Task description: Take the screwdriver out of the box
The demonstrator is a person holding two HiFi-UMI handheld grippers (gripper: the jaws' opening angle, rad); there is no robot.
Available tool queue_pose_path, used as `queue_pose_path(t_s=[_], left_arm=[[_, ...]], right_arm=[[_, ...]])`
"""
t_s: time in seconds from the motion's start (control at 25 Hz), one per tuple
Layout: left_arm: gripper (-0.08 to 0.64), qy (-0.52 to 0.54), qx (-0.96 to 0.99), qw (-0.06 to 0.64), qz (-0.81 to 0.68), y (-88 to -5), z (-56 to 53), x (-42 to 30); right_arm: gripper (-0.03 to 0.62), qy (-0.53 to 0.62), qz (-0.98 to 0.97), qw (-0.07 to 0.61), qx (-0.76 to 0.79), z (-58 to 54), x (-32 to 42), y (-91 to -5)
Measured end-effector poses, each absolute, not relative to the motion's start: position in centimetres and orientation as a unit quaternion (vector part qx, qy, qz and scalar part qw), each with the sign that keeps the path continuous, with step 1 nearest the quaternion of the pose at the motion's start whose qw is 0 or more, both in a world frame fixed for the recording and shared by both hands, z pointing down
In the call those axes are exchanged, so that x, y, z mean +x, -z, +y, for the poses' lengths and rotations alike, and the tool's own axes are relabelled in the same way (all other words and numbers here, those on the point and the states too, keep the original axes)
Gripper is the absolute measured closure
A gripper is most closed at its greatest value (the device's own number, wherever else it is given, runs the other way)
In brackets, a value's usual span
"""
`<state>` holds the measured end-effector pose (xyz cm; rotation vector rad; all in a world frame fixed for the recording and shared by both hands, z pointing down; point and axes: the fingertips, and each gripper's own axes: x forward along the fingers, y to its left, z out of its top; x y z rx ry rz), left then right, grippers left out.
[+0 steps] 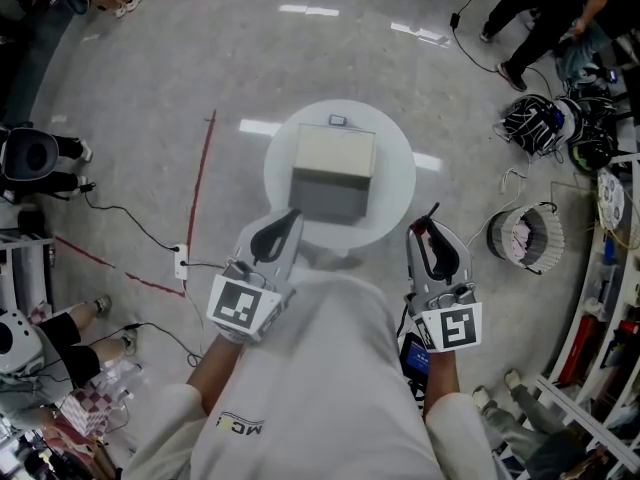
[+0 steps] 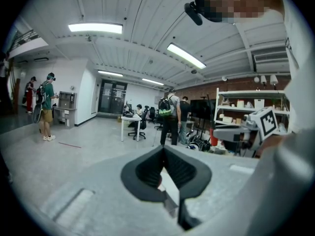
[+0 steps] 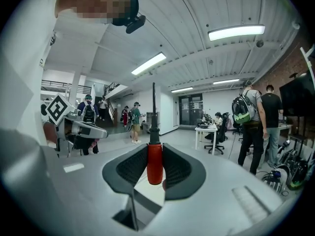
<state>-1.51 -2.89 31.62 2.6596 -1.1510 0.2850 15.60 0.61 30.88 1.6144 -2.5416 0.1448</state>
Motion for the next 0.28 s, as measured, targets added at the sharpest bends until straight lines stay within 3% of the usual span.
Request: queue_pose_path(t_s=[0.28], left_arm=[[0.56,-0.102,0.909,0.111,-0.388,-31.77,-2.58,-1.37]], right_arm=[[0.5,-0.057,-0.842,0.064,0.532,1.11,15.57,-31.69]])
